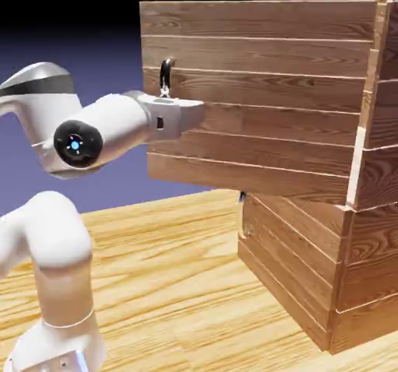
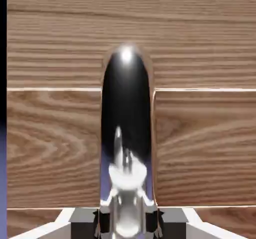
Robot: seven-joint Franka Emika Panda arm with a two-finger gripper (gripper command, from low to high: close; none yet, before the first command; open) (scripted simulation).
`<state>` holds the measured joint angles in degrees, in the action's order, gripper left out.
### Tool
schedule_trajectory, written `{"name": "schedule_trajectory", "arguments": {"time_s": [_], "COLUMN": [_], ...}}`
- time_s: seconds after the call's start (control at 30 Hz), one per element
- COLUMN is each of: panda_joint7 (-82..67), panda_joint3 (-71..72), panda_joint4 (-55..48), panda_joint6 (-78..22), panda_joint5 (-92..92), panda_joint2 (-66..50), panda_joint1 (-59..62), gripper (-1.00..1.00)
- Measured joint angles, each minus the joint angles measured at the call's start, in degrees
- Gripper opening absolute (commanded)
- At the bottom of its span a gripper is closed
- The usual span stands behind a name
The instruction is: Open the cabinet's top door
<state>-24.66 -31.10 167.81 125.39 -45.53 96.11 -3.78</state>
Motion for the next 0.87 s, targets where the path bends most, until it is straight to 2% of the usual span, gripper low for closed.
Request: {"name": "schedule_trajectory", "arguments": {"time_s": [0.27, 0.83, 0.87], "panda_joint7": [-0.7, 2.0, 2.3], "panda_joint3": [-16.1, -32.5, -32.9], "panda_joint4": [-11.9, -47.2, -48.9], "panda_joint6": [-19.5, -52.8, -54.1], "panda_joint5": [11.9, 22.3, 22.5], "panda_joint2": [-3.1, -8.3, -8.4], "panda_joint1": [-3.5, -29.7, -31.1], "gripper": [-1.00, -1.00, 1.00]}}
